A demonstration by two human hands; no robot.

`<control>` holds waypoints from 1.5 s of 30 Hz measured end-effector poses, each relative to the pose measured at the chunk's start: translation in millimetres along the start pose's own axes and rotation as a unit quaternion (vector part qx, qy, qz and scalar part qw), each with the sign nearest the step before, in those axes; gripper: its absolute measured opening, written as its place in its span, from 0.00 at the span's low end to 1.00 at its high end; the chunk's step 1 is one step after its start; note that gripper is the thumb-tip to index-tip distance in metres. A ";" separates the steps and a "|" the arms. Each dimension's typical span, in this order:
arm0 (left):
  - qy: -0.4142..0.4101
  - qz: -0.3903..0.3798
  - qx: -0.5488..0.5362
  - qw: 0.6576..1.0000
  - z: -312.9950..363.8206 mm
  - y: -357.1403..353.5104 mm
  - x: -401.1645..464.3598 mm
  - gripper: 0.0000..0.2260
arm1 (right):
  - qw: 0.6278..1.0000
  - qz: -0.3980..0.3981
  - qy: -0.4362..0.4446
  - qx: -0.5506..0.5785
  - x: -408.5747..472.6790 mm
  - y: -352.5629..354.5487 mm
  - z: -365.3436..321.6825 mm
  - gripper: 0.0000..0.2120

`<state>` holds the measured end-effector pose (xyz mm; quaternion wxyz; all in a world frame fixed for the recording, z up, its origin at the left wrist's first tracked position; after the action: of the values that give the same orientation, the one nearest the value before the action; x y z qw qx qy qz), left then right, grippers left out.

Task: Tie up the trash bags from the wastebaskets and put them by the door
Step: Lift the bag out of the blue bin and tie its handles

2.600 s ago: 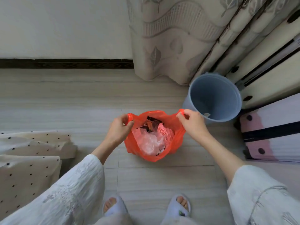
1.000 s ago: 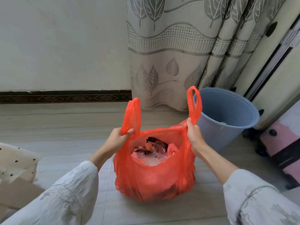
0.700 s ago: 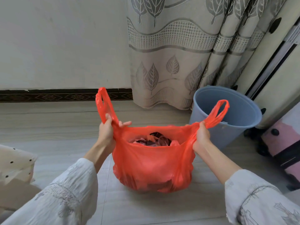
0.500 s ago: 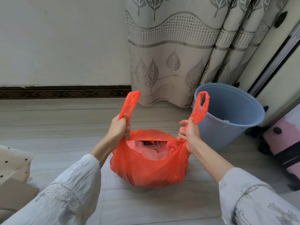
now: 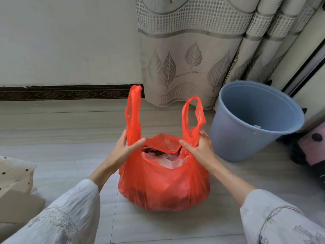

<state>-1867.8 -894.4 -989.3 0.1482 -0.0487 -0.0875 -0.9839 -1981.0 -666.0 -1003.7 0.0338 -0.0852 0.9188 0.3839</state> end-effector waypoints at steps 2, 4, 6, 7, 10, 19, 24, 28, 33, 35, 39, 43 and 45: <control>-0.015 -0.036 0.056 0.998 -10.9 -3.1 -7.1 0.20 | 0.996 -0.009 0.044 -0.078 -1.7 -10.9 -2.7 0.36; -0.032 -0.054 0.110 0.992 -14.8 -4.8 -8.4 0.18 | 0.996 -0.027 0.045 -0.079 -3.3 -15.4 -5.3 0.27; -0.030 -0.030 0.085 0.995 -7.4 -7.3 -5.4 0.14 | 0.997 -0.029 -0.007 0.071 -0.1 -9.9 -5.4 0.21; -0.025 -0.006 0.040 0.999 -0.7 -9.3 -1.7 0.12 | 0.979 -0.044 -0.067 0.187 4.3 -10.4 -0.5 0.19; -0.001 0.062 -0.085 0.995 12.5 -16.4 14.1 0.14 | 0.886 -0.079 -0.187 0.416 10.7 -16.2 4.2 0.22; 0.034 0.228 -0.389 0.892 23.3 -14.4 35.2 0.15 | 0.781 0.012 -0.291 0.552 15.1 11.4 17.9 0.19; 0.103 0.267 -0.429 0.856 -1.3 -22.2 27.9 0.16 | 0.728 -0.056 -0.281 0.623 12.1 -4.1 0.5 0.24; 0.150 0.276 -0.359 0.879 -26.9 -16.6 14.6 0.13 | 0.799 -0.077 -0.276 0.529 10.2 -23.1 6.2 0.12; 0.171 0.190 -0.196 0.947 -49.6 -20.1 3.8 0.09 | 0.942 -0.075 -0.187 0.267 4.9 -32.1 -3.1 0.11; 0.155 0.183 -0.176 0.955 -51.8 -20.0 5.5 0.11 | 0.933 -0.084 -0.174 0.302 5.0 -31.2 -10.9 0.17; 0.126 0.196 -0.270 0.934 -45.1 -25.9 7.5 0.14 | 0.834 -0.137 -0.198 0.496 3.4 -37.3 -19.1 0.16; 0.103 0.214 -0.357 0.903 -30.4 -30.7 9.6 0.15 | 0.741 -0.130 -0.245 0.612 -5.2 -40.8 -10.4 0.15; 0.107 0.213 -0.391 0.889 -25.8 -36.2 11.9 0.15 | 0.728 -0.152 -0.245 0.622 -6.0 -42.8 -13.9 0.17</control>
<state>-1891.8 -868.5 -1018.9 0.3321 -0.0143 0.3332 -0.8823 -1967.3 -704.7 -1023.1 0.3614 -0.0867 0.8862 -0.2767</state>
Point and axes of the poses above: each hand's wrist, its own x-axis towards the middle knuckle, its own y-axis out of the back of the hand, z = x × y, the point moved 10 cm from there along x, towards the middle knuckle, and after that the axes turned 14 degrees about -y, right-handed, at the moved point
